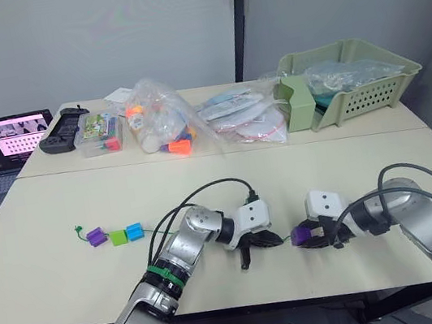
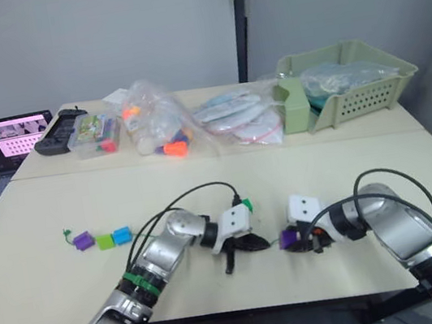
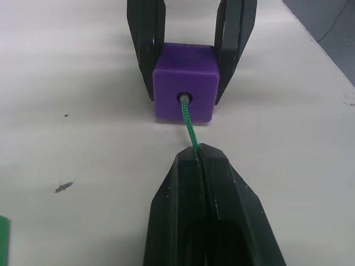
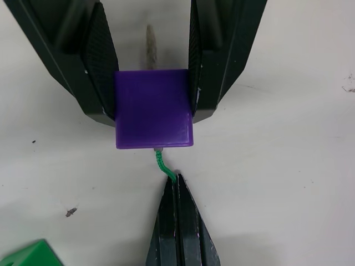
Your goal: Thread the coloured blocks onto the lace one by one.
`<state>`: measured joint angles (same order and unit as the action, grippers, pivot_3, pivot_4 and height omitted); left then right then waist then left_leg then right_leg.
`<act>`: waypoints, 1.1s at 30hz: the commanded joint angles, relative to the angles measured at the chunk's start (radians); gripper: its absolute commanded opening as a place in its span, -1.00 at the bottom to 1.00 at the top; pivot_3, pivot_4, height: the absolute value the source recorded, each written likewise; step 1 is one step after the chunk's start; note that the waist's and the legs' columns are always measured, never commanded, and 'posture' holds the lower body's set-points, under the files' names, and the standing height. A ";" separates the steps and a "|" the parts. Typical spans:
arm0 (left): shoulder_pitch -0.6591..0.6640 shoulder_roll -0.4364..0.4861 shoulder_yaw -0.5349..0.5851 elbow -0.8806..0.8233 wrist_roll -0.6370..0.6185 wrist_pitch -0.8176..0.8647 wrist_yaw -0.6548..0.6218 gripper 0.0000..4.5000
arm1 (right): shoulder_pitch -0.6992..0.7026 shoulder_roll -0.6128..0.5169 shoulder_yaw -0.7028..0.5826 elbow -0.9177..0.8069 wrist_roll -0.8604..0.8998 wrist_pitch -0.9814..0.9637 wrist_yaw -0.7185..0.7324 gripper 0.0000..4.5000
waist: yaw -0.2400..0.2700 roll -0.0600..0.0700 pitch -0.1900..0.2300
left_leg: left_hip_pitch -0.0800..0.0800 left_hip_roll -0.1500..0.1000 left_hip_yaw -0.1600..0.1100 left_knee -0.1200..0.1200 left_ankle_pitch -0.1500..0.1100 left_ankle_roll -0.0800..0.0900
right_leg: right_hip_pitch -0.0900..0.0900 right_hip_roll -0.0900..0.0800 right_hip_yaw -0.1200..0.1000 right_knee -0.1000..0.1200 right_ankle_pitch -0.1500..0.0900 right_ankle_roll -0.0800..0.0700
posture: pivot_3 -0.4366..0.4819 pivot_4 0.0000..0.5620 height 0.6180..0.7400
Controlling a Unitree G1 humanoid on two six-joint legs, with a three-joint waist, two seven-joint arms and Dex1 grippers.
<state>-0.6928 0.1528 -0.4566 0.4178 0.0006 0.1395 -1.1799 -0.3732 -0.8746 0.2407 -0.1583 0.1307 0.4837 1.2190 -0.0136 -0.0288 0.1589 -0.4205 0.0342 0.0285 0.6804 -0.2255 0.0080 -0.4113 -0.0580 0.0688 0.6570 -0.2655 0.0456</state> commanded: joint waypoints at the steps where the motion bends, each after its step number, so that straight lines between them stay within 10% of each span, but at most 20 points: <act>1: -0.025 -0.026 0.003 0.007 -0.006 -0.005 0.014 -1.00 | 0.000 0.015 0.015 -0.030 0.004 -0.004 -0.001 -0.48 | -0.001 0.000 0.000 | 0.000 0.000 0.000 0.000 0.000 0.000 | 0.000 0.000 0.000 0.000 0.000 0.000 | -0.05 -0.47 0.88; 13: -0.053 -0.066 0.013 0.057 -0.015 0.008 0.024 -1.00 | -0.003 0.029 0.027 -0.048 -0.001 0.012 -0.005 -0.48 | -0.001 0.000 0.000 | 0.001 0.000 0.000 0.000 0.000 0.000 | 0.001 0.000 0.000 0.000 0.000 0.000 | -0.05 -0.47 0.88; 22: 0.006 0.030 0.069 -0.046 -0.079 0.048 -0.043 0.24 | -0.007 0.037 0.017 -0.061 0.011 0.039 -0.004 -0.48 | -0.007 0.000 0.000 | 0.002 0.001 0.000 -0.001 0.000 0.000 | 0.002 0.000 0.000 0.000 0.000 0.000 | -0.05 -0.47 0.88; 23: 0.015 0.046 0.073 -0.057 -0.085 0.047 -0.054 0.38 | -0.007 0.035 0.013 -0.067 0.016 0.042 -0.002 -0.03 | -0.006 0.000 0.000 | 0.002 0.000 0.000 -0.001 0.000 0.000 | 0.002 0.000 0.000 0.000 0.000 0.000 | -0.05 -0.47 0.88; 27: 0.041 0.080 0.093 -0.092 -0.109 0.023 -0.056 0.97 | 0.003 -0.001 -0.015 -0.107 0.040 0.055 0.013 0.55 | 0.000 0.000 0.000 | 0.002 0.000 0.000 0.000 0.000 0.000 | 0.001 0.000 0.000 0.000 0.000 0.000 | -0.05 -0.47 0.88; 30: 0.047 0.077 0.099 -0.108 -0.119 0.000 -0.057 1.00 | 0.015 -0.027 -0.058 -0.170 0.077 0.106 0.006 0.99 | 0.012 0.000 0.000 | 0.001 -0.001 0.000 0.000 0.000 0.000 | 0.002 -0.001 0.000 0.000 0.000 0.000 | -0.05 -0.47 0.88; 33: 0.045 0.065 0.094 -0.115 -0.126 -0.008 -0.059 1.00 | 0.034 -0.053 -0.098 -0.224 0.112 0.150 -0.010 0.99 | 0.020 0.000 0.000 | 0.000 -0.001 0.000 0.001 0.000 0.000 | 0.002 -0.001 0.000 -0.001 0.000 0.000 | -0.05 -0.47 0.88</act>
<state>-0.6426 0.2272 -0.3665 0.3398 -0.1067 0.1487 -1.2341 -0.3412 -0.9126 0.1824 -0.3419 0.2191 0.6112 1.2157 0.0061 -0.0287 0.1589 -0.4209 0.0333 0.0281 0.6815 -0.2256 0.0080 -0.4096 -0.0594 0.0684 0.6555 -0.2655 0.0458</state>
